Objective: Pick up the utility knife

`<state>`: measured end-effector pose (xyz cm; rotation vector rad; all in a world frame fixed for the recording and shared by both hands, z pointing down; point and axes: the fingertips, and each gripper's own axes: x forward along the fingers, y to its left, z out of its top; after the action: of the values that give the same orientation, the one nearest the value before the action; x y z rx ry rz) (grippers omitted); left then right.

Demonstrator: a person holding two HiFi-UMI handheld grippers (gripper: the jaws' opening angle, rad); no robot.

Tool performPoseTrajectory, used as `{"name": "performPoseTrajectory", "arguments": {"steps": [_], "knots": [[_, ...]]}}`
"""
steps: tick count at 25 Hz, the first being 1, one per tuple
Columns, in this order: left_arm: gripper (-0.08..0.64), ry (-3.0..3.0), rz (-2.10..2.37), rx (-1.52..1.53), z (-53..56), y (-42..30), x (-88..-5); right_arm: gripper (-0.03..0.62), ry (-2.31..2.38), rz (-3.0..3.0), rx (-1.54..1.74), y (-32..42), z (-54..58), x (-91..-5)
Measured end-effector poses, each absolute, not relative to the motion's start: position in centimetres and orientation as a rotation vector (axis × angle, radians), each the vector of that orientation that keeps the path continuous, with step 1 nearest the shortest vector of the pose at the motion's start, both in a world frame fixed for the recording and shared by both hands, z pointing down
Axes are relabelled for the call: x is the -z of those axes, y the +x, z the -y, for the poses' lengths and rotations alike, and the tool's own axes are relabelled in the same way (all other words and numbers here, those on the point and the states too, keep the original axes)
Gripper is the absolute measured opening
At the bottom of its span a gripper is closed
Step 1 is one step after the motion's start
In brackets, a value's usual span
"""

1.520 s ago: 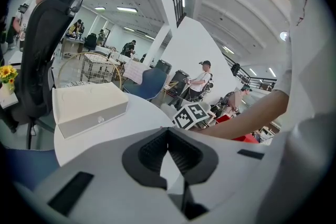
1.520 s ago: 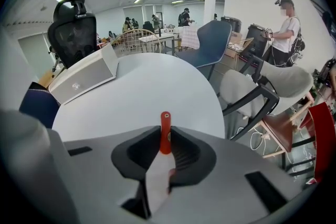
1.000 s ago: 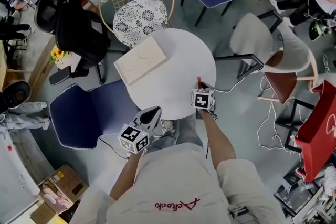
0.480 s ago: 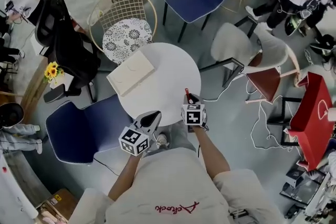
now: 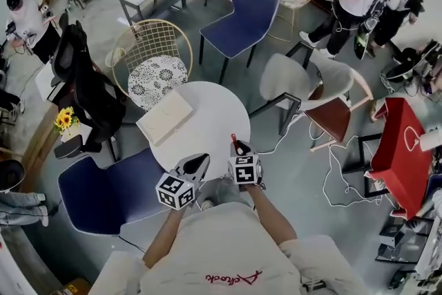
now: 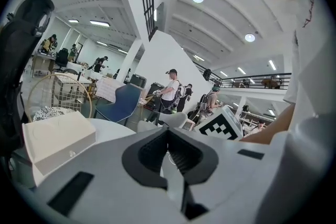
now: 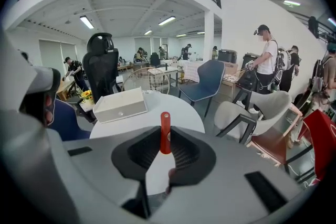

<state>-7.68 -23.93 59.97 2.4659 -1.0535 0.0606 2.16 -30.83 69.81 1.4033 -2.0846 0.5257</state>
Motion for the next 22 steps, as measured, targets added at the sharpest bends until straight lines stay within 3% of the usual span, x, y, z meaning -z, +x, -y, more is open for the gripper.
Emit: {"name": "performPoseTrajectory", "arguments": {"steps": [22], "knots": [[0.012, 2.578, 0.987, -0.052, 18.5, -6.6, -57.8, 0.066, 1.585, 2.325, -0.357, 1.8, 19.5, -58.4]]}}
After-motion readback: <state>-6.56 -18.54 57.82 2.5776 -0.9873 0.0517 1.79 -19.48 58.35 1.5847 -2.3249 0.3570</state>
